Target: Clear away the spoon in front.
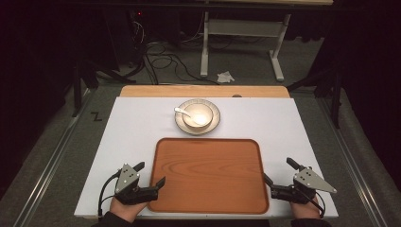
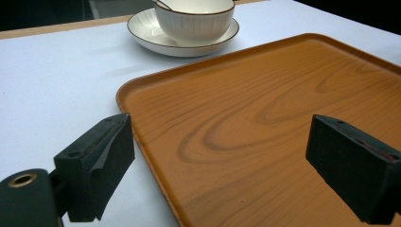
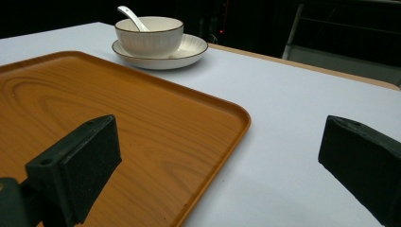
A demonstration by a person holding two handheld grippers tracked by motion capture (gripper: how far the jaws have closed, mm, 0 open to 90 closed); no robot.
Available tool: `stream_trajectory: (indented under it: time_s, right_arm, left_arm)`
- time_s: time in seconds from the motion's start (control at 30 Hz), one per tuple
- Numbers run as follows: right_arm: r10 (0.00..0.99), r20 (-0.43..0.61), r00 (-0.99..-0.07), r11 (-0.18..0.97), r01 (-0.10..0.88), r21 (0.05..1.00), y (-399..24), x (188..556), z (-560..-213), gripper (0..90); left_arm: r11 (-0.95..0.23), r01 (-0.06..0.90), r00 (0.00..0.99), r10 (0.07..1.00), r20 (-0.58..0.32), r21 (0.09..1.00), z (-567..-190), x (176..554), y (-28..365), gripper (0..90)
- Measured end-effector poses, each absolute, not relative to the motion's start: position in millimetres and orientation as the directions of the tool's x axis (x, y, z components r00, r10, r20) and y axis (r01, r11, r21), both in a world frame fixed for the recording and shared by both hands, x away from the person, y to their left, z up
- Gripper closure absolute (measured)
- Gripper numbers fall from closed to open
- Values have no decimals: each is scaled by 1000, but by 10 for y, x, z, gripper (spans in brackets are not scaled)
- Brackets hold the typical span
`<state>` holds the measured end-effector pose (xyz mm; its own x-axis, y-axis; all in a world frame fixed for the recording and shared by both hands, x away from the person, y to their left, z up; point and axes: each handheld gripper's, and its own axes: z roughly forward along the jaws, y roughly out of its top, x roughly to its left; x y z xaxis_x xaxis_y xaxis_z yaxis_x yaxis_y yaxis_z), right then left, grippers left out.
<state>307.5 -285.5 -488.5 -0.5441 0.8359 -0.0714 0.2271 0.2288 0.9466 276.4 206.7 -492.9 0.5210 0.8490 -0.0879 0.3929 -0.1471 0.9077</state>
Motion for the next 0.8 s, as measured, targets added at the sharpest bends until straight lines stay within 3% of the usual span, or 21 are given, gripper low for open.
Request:
stream_trajectory:
  time_s: [0.8]
  right_arm:
    - [834, -70, -547, 226, 224, 948, -2863, 3075, -4885, 7]
  left_arm:
    - [-154, 392, 516, 853, -78, 907, -4923, 2754, 2081, 132]
